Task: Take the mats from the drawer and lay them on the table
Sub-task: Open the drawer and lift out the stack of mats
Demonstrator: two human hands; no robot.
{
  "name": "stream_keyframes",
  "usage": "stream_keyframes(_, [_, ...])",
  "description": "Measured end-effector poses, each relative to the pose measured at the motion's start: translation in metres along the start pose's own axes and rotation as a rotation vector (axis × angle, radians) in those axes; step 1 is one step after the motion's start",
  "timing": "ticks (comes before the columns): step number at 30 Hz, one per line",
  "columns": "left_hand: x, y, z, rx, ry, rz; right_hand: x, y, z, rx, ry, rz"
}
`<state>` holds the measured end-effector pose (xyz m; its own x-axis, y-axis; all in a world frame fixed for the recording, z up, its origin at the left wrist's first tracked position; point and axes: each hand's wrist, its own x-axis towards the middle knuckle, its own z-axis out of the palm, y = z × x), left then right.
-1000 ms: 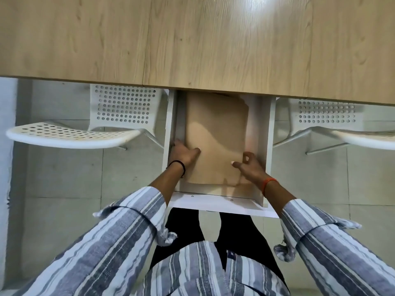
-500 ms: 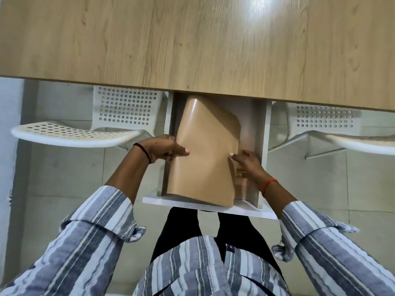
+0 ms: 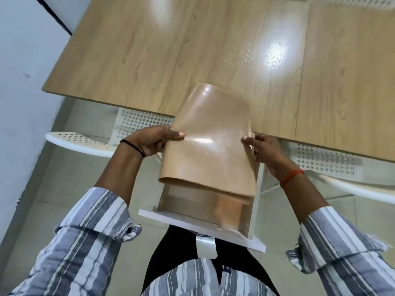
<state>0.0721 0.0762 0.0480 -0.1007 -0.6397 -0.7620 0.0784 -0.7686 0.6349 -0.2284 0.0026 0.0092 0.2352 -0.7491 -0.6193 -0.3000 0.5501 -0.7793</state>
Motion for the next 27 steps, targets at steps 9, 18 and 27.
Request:
stream_keyframes(9, [0.041,0.023,0.021,-0.534,0.115,0.259,-0.007,-0.073,-0.022,0.278,0.151,-0.207])
stream_keyframes(18, [0.101,0.021,0.073,-0.629,0.294,-0.021,0.025,-0.010,0.059,0.169,0.201,-0.011])
stream_keyframes(27, [0.095,0.026,0.000,-0.282,0.410,0.007,0.051,-0.010,0.041,0.245,0.266,0.059])
